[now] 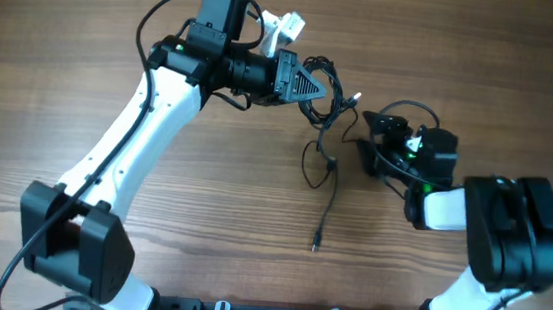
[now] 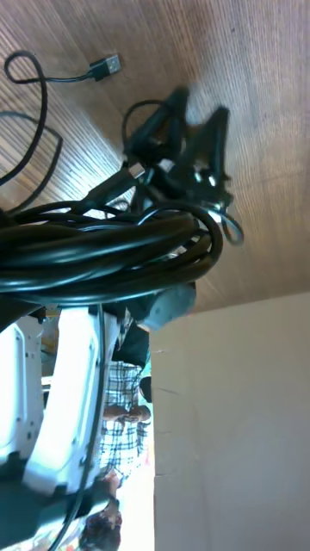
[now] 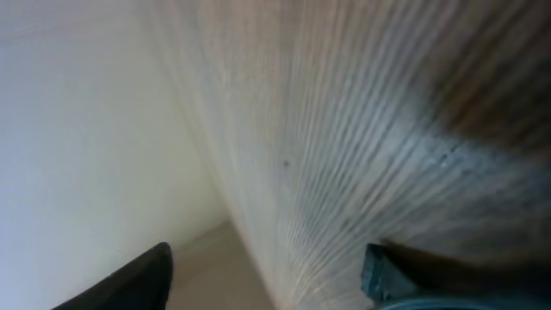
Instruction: Untangle cables
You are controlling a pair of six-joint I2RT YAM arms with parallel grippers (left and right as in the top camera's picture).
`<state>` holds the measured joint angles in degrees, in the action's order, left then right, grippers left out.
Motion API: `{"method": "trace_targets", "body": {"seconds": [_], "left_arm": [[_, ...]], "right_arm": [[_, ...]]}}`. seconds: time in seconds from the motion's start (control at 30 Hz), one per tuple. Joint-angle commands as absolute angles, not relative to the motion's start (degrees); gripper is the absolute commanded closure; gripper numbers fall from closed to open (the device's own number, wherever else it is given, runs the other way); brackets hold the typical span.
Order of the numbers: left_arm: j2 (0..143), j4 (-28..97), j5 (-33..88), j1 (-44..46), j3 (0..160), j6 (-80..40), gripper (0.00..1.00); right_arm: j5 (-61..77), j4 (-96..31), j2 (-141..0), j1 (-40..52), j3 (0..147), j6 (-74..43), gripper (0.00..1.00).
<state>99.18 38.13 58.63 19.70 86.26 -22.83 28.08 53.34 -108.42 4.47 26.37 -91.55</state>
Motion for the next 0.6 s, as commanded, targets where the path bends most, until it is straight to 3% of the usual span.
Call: {"method": "trace_targets", "body": {"seconds": [0.0,0.03,0.1,0.2,0.33,0.47,0.57], "left_arm": [[96.2,37.9,60.6,19.3,87.4,-22.9,0.96],[96.2,37.9,59.8,19.3,87.4,-22.9,0.96],[96.2,39.1,53.6,19.4,87.3,-22.7,0.96],[96.2,40.8,48.9,19.5,87.3,-18.1,0.96],[96.4,40.8,39.9,22.7,87.3,-18.5,0.96],[96.4,39.5,26.1,28.1,87.3,-24.9,0.96],[96.4,36.1,25.8,30.1,87.3,-25.7,0.96]], "right_arm": [[22.9,59.7,-110.8,4.8,26.0,-91.2,0.84],[23.2,64.6,-110.8,4.5,26.0,-89.5,0.95],[25.0,78.0,-110.7,2.2,26.0,-80.9,0.95],[35.8,94.9,-110.6,-6.4,26.7,-80.1,0.95],[51.1,94.9,-107.2,-13.9,30.7,-81.1,0.95],[60.4,94.9,-101.5,-12.6,32.5,-82.7,0.95],[63.3,94.9,-97.7,-10.5,32.5,-83.8,0.95]]}}
